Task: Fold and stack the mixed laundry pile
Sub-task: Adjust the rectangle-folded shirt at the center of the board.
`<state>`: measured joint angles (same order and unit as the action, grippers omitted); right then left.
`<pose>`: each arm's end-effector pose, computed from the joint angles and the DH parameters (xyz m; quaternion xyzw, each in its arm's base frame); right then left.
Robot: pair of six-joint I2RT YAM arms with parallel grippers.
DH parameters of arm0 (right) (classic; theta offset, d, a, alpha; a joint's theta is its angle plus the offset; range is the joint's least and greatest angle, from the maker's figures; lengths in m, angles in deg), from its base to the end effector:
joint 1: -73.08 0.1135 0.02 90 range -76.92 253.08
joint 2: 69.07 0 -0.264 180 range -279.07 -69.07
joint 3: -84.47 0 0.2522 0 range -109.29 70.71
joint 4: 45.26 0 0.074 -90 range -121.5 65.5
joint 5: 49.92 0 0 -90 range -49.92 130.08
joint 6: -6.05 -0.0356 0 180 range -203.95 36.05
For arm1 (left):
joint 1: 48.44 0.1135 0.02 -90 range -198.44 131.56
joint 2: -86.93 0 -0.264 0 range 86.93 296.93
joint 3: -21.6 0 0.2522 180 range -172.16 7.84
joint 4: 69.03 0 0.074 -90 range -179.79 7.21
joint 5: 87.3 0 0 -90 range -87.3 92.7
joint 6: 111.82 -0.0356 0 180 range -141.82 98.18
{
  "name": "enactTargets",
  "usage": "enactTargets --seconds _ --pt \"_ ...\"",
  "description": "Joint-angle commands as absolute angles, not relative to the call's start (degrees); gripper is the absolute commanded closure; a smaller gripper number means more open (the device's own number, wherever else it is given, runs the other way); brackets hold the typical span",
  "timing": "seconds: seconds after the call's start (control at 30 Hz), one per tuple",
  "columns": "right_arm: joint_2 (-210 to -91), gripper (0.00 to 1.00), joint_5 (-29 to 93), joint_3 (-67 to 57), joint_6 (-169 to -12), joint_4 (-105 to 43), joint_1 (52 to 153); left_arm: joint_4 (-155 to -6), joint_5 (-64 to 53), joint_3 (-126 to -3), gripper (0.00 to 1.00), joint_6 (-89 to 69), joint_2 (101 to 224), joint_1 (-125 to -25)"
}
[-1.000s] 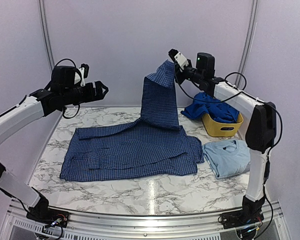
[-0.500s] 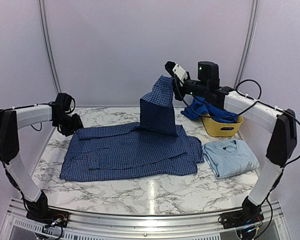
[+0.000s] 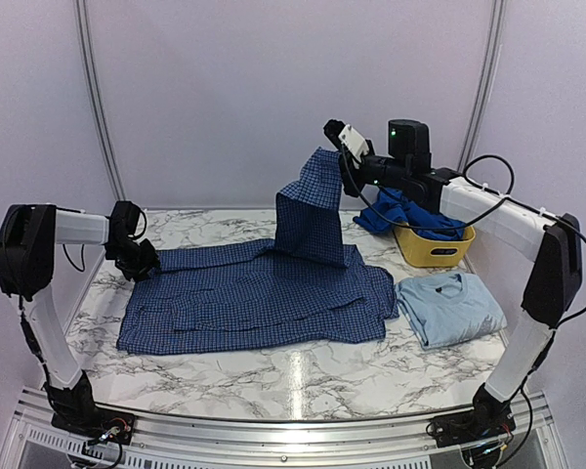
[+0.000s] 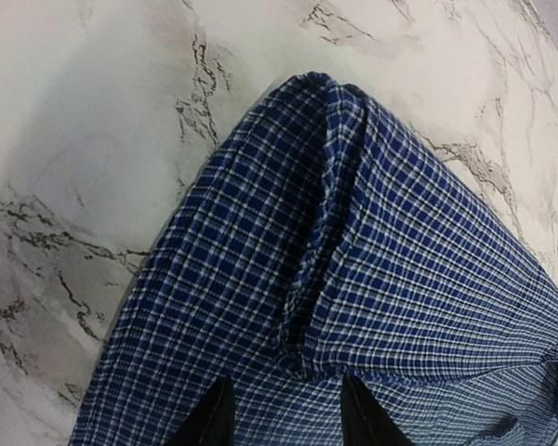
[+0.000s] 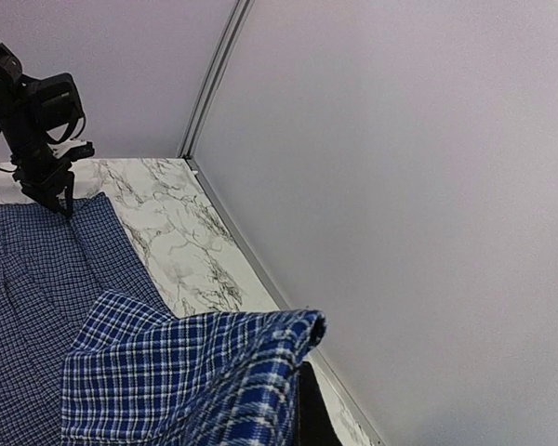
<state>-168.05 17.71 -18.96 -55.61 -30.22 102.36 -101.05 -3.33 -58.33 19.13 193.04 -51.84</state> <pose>0.3577 0.2161 0.3742 -0.4723 0.6016 0.1544 0.6255 0.3763 -0.0261 0.1629 -0.2955 0.9139 -0.1501 0.2343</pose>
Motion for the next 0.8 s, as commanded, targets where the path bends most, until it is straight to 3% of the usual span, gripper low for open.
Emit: enactTargets --seconds 0.0,0.23,0.4,0.77 --pt "-167.2 1.00 18.6 -18.8 -55.6 -29.1 101.6 -98.6 -4.0 -61.7 0.60 19.8 195.7 -51.5" --pt "-167.2 1.00 18.6 -19.4 -55.2 -28.3 100.9 -97.6 -4.6 -63.4 0.75 19.8 197.7 -51.3" --pt "-167.5 1.00 18.5 -19.9 -55.1 -28.2 100.5 -98.0 -4.2 -63.8 1.00 19.0 196.2 -50.9" --pt "-166.7 1.00 10.5 -24.4 -54.7 -19.7 100.0 -106.7 -1.3 -66.6 1.00 9.8 190.2 -50.4"
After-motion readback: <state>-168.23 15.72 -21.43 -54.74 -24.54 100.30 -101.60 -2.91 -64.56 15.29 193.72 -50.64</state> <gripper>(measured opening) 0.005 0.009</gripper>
